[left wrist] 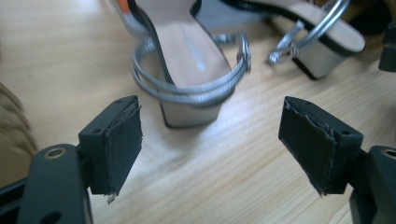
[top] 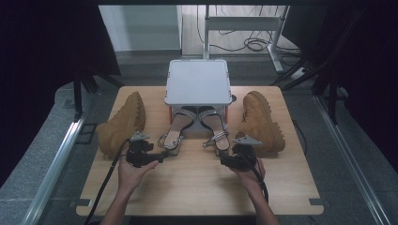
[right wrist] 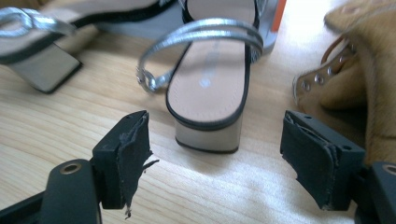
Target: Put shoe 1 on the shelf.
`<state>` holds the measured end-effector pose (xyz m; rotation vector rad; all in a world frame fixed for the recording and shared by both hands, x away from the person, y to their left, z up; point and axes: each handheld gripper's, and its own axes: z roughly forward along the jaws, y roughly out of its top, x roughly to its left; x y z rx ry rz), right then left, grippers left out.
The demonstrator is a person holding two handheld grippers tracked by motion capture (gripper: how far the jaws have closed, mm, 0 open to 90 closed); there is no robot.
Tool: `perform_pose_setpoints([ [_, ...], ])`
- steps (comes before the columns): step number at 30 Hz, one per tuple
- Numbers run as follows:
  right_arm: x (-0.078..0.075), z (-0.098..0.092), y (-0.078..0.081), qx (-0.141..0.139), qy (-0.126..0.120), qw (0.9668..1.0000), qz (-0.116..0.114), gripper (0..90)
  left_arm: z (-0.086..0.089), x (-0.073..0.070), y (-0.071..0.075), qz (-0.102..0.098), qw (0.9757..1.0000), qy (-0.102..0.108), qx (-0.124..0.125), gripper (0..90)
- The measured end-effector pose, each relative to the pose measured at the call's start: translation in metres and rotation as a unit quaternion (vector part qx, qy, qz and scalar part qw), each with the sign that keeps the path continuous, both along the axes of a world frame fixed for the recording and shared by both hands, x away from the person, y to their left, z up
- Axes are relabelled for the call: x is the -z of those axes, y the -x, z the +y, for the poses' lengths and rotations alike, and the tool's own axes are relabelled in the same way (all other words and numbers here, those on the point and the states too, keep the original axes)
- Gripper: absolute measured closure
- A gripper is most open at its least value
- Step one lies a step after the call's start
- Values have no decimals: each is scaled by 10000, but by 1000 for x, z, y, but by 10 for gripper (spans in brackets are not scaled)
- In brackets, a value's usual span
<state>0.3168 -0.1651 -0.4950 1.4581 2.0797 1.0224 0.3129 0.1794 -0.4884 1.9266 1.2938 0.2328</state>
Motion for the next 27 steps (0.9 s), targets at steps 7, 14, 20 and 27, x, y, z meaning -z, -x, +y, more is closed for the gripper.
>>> perform_pose_setpoints([
  [7,16,7,-4,36,81,10000,26,233,-17,24,-9,151,9997,-169,-2,217],
  [14,27,11,-13,122,31,9999,41,231,-25,41,-24,190,9993,-286,-159,219],
  [20,36,18,-22,196,29,9998,8,231,-33,43,-34,118,9988,-426,-228,221],
  [27,41,22,-33,267,7,9996,-60,233,-38,41,-41,-5,9983,-517,-279,295],
])
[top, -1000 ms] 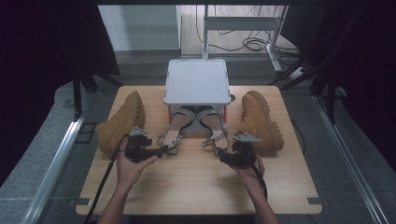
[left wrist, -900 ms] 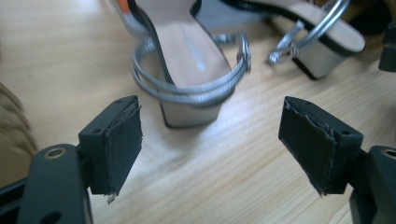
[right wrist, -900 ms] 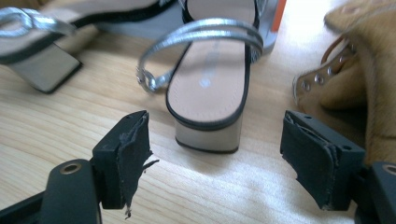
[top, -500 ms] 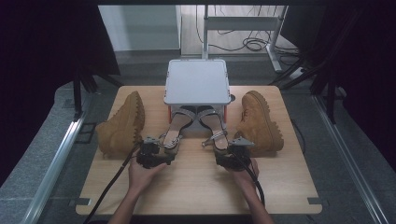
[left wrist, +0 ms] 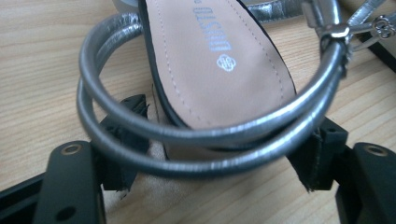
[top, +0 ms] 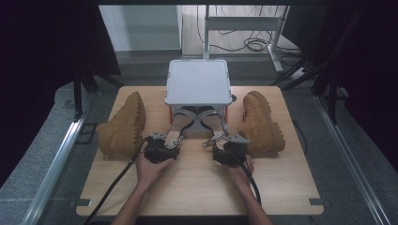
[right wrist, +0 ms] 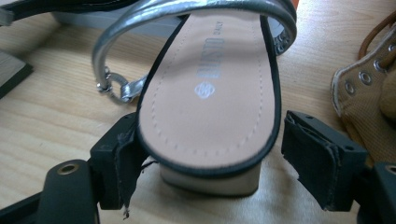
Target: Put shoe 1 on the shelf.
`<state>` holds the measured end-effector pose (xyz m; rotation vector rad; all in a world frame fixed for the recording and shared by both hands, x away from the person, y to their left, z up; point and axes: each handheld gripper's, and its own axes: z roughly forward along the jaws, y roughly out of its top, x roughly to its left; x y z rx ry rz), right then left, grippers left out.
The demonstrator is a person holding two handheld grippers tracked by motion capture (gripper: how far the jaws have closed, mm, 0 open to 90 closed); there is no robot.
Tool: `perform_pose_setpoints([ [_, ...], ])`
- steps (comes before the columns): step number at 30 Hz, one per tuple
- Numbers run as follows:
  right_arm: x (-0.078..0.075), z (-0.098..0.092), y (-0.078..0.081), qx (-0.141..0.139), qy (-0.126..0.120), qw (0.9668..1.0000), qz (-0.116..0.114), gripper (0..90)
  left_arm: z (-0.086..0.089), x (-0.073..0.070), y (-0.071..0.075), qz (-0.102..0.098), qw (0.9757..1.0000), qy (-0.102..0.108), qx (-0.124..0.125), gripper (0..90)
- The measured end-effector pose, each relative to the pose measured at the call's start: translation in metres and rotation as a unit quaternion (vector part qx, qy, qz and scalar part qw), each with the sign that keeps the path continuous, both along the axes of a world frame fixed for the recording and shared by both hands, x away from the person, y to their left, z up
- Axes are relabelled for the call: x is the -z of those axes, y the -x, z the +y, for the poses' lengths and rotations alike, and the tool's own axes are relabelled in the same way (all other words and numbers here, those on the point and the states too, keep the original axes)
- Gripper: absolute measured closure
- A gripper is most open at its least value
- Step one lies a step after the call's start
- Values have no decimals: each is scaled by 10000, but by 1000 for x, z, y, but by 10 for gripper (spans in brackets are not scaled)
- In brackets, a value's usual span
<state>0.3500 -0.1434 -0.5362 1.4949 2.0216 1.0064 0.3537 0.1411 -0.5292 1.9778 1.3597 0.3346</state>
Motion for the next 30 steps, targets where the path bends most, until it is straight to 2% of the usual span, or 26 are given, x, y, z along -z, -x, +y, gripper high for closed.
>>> perform_pose_setpoints([
  [4,-1,3,-5,1,-19,10000,-41,266,-2,-1,-2,-33,10000,11,-18,336],
  [8,1,6,-7,-30,-1,10000,-46,333,-5,-1,-1,-55,9999,-85,-73,356],
  [11,1,8,-6,28,107,9999,-93,356,-7,-2,-1,-50,9998,-156,-111,364],
  [14,1,8,-6,47,117,9999,-96,362,-9,-2,-1,-69,9996,-230,-150,367],
  [21,2,8,-6,84,116,9998,-109,368,-11,2,-5,-27,9995,-117,-286,344],
  [27,2,8,-6,97,111,9998,-104,372,-15,2,-2,-197,9987,-276,-377,367],
  [30,2,9,-5,106,142,9998,-118,373,-18,2,-1,-415,9966,-467,-535,396],
])
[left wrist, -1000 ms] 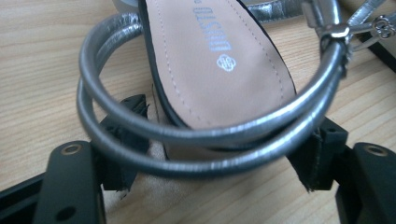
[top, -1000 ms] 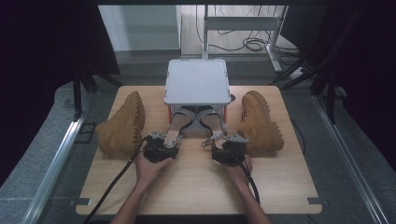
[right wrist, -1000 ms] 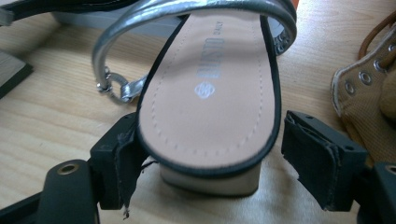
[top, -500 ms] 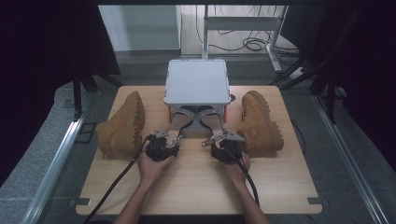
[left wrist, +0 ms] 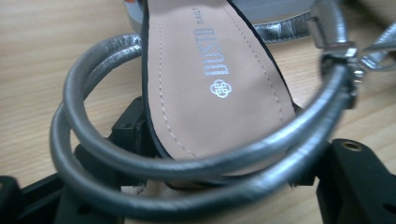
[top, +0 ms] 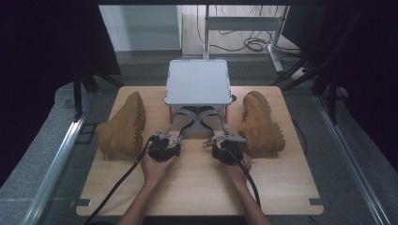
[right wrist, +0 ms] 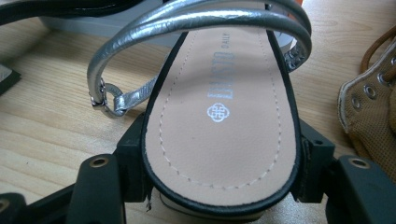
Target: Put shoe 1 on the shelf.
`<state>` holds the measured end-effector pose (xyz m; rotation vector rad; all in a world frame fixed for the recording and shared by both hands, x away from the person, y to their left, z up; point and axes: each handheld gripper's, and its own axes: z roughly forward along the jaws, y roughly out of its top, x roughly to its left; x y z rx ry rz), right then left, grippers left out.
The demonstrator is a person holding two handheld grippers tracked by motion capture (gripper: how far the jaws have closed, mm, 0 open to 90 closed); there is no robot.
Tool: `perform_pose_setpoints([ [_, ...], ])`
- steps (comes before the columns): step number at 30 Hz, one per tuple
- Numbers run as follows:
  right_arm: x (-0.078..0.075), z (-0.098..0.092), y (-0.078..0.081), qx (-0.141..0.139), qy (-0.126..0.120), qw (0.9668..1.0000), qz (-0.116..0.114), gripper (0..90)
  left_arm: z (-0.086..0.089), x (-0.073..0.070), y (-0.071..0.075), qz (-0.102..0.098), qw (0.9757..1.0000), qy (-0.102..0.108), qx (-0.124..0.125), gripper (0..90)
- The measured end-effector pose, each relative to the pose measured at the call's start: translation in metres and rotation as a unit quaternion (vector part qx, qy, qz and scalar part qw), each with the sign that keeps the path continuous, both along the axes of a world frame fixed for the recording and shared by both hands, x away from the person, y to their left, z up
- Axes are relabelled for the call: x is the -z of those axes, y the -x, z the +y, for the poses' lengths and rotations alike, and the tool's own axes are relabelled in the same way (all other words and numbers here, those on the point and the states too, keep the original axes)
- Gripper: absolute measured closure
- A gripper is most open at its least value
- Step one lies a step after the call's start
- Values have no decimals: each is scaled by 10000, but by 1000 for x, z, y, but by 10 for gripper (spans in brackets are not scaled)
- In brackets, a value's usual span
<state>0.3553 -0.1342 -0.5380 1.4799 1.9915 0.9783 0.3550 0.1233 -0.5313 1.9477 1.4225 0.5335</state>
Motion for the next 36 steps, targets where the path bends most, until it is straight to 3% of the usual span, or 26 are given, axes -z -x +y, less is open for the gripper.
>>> perform_pose_setpoints([
  [14,0,2,1,52,32,10000,-12,378,-9,-3,-19,-263,9984,105,-489,413],
  [20,0,1,1,49,34,10000,-6,379,-12,-5,-35,-232,9974,255,-636,414],
  [26,0,2,1,38,71,10000,-21,380,-7,-6,-45,-296,9947,604,-784,416],
  [28,0,3,1,58,74,10000,-26,380,-9,-5,-47,-319,9944,593,-813,416],
  [31,0,4,1,63,117,9999,-36,381,-17,-4,-49,-381,9950,399,-831,416],
  [36,0,4,0,66,98,9999,-21,384,-23,-4,-50,-486,9936,386,-941,417],
])
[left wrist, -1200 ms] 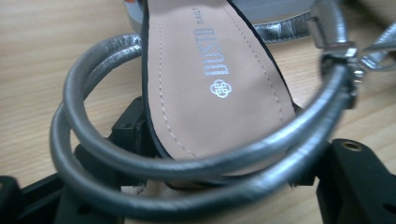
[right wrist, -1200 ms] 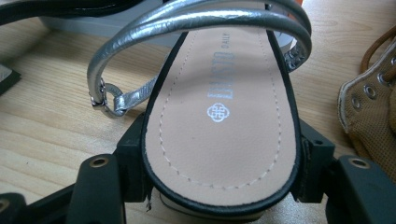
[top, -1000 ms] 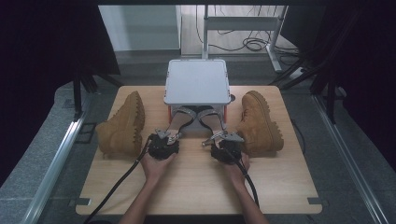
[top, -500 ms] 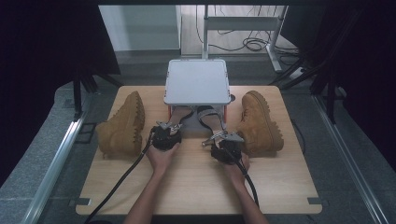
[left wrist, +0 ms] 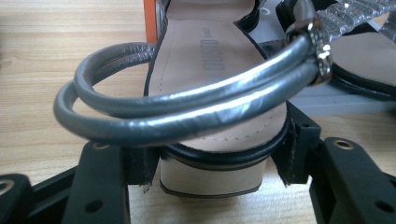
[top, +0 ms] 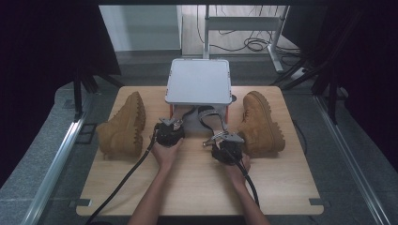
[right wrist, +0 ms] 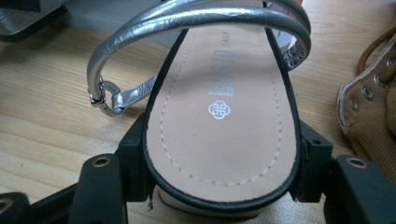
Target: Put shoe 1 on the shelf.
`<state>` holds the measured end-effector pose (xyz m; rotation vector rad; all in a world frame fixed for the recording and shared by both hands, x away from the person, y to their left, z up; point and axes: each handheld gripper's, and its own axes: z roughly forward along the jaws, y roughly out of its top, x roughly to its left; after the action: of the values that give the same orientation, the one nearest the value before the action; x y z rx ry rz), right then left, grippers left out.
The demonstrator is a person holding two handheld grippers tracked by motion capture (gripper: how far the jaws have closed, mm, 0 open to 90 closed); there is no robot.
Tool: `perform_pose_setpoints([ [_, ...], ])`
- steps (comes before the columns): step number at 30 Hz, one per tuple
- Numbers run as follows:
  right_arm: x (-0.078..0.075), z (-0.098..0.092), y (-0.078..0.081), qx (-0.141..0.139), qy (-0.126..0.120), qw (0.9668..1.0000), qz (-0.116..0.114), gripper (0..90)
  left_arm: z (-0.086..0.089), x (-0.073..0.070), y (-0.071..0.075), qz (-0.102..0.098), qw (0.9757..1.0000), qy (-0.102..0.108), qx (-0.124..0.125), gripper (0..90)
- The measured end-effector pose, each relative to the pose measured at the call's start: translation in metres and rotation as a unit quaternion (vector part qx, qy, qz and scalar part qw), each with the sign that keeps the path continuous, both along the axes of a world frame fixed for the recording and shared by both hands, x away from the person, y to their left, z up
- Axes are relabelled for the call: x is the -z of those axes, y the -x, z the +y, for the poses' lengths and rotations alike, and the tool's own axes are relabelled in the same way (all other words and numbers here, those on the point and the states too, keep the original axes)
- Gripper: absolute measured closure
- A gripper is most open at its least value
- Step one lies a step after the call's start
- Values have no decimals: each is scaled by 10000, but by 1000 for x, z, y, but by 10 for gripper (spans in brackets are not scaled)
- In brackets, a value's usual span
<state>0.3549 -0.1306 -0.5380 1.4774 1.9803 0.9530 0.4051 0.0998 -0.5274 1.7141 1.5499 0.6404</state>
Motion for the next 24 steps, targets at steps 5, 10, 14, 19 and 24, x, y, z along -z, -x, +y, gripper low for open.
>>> perform_pose_setpoints([
  [5,0,0,0,-2,24,10000,18,390,-1,-2,0,-59,10000,24,-48,417],
  [10,-1,0,-1,-10,44,10000,24,392,2,-7,-1,-157,9998,58,-97,419],
  [14,-1,0,-1,-7,50,10000,20,392,1,-9,-4,-226,9997,8,-117,421],
  [19,-1,0,-1,-10,55,10000,19,393,-3,-10,-11,-288,9994,-32,-176,422],
  [24,-1,0,-1,-14,60,10000,18,393,-8,-8,-18,-359,9989,-146,-253,421],
])
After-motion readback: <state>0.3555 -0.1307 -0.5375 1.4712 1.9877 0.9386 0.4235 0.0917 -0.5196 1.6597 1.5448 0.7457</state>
